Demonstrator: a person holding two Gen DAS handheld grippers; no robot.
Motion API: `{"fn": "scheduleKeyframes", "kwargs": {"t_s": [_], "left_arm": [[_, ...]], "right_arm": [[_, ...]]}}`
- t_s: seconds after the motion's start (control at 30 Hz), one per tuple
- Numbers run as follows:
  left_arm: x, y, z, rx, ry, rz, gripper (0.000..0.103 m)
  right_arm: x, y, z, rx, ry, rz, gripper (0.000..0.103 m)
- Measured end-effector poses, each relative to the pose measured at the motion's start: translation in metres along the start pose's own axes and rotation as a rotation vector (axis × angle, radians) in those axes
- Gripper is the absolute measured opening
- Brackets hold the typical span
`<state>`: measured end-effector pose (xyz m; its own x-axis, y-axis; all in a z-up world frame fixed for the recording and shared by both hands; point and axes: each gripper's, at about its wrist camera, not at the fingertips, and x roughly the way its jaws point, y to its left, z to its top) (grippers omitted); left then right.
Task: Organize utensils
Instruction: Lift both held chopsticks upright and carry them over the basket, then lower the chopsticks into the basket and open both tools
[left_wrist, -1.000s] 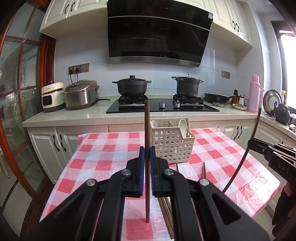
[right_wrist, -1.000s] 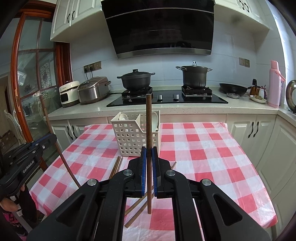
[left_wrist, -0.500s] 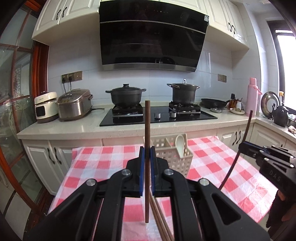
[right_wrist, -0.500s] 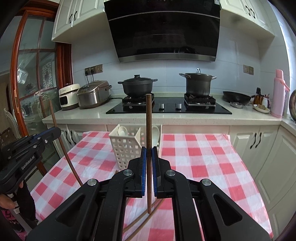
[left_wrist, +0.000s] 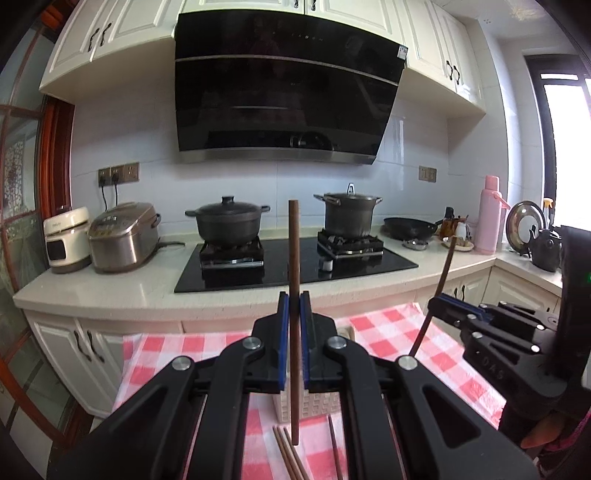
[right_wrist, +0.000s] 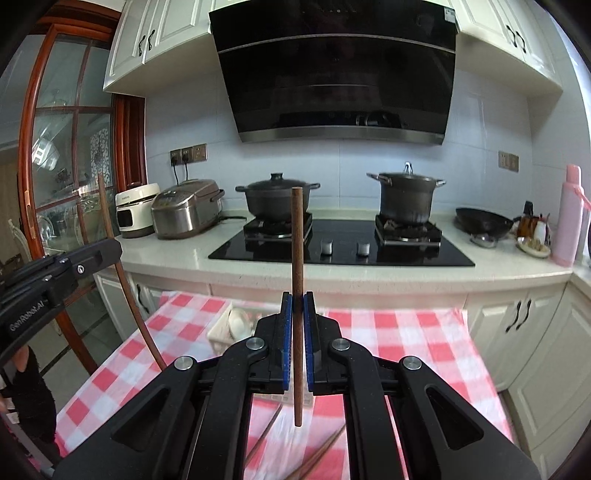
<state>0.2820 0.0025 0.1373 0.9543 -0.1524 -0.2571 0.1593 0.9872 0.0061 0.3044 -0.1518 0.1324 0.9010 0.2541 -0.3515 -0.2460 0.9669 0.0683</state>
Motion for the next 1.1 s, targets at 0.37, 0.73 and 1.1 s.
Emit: {"fn": "scheduleKeyframes", "kwargs": {"t_s": [0.37, 0.73, 1.1], "left_arm": [[0.043, -0.002, 0.057, 0.029, -0.068, 0.022, 0.006], [0.126, 0.031, 0.026, -0.082, 0.087, -0.01, 0.006], [0.166, 0.05, -0.019, -0.104, 0.207, 0.013, 0.007]], "right_arm": [[0.042, -0.006, 0.037, 0.001, -0.015, 0.003, 0.006], [0.095, 0.0, 0.024, 0.003, 0.077, 0.049, 0.006], [0.144, -0.005, -0.002, 0.055, 0.204, 0.056, 0.011]]}}
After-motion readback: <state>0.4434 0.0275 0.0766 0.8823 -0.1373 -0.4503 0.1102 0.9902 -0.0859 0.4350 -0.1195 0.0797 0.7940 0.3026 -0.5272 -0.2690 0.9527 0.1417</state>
